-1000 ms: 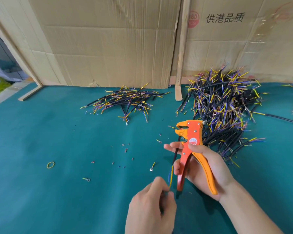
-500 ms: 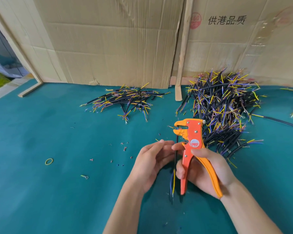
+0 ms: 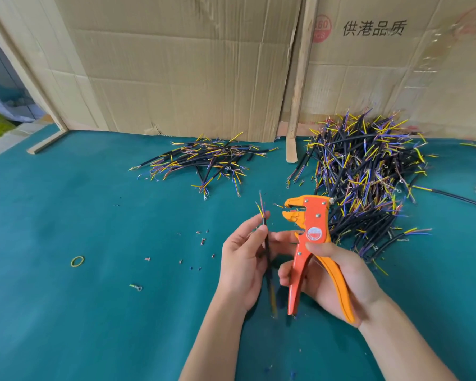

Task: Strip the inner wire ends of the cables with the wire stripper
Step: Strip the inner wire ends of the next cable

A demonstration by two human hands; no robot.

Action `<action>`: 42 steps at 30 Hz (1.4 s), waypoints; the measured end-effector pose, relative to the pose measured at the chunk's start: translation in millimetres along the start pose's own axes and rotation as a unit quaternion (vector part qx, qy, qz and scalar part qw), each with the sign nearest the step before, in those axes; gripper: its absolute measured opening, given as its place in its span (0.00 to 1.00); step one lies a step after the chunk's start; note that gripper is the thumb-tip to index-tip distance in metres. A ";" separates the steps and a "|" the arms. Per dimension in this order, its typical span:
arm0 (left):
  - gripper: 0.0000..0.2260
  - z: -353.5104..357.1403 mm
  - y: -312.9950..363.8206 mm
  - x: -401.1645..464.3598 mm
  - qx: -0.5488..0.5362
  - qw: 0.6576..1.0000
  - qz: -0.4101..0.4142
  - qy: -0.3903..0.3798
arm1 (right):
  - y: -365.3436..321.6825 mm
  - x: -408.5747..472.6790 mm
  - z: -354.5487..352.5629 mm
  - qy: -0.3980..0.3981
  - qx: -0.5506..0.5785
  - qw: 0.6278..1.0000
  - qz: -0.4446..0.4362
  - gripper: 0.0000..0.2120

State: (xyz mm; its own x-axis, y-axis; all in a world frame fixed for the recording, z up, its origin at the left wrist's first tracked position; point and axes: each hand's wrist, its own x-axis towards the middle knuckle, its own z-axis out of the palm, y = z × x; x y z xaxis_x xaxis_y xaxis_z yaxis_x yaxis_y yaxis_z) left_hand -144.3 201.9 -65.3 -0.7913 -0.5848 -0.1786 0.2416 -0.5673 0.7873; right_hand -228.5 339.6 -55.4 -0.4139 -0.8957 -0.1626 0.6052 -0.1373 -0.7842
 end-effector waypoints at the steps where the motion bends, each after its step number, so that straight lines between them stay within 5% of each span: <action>1: 0.11 -0.2 0.7 1.3 -0.008 1.000 -0.004 0.007 | -2.2 -1.5 -0.5 -0.012 0.016 1.000 -0.008 0.32; 11: 0.14 -1.3 5.1 4.3 -0.010 0.999 0.009 -0.031 | -7.5 3.3 -1.0 0.019 0.017 1.000 0.000 0.26; 16: 0.14 -2.1 0.7 8.5 0.028 0.999 0.037 0.009 | -9.9 3.0 -3.1 0.022 0.014 0.999 0.027 0.25; 23: 0.08 1.2 -8.2 9.5 0.105 0.988 0.093 0.057 | -9.3 7.0 -0.9 0.019 -0.020 0.999 0.038 0.34; 32: 0.05 5.8 -13.7 6.2 0.184 0.971 0.129 0.080 | -11.8 0.7 1.7 -0.008 -0.092 0.994 0.054 0.27; 42: 0.05 2.7 -14.0 9.5 0.149 0.979 0.117 0.081 | -13.4 1.0 7.2 0.010 -0.076 0.995 0.064 0.18</action>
State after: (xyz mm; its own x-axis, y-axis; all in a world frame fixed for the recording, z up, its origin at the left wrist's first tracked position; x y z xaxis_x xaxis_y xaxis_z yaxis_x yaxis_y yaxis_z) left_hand -156.7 205.8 -76.5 -0.6280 -0.7769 -0.0448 0.2126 -0.2266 0.9505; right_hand -232.1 337.5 -40.7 -0.3543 -0.8934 -0.2764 0.5445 0.0433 -0.8377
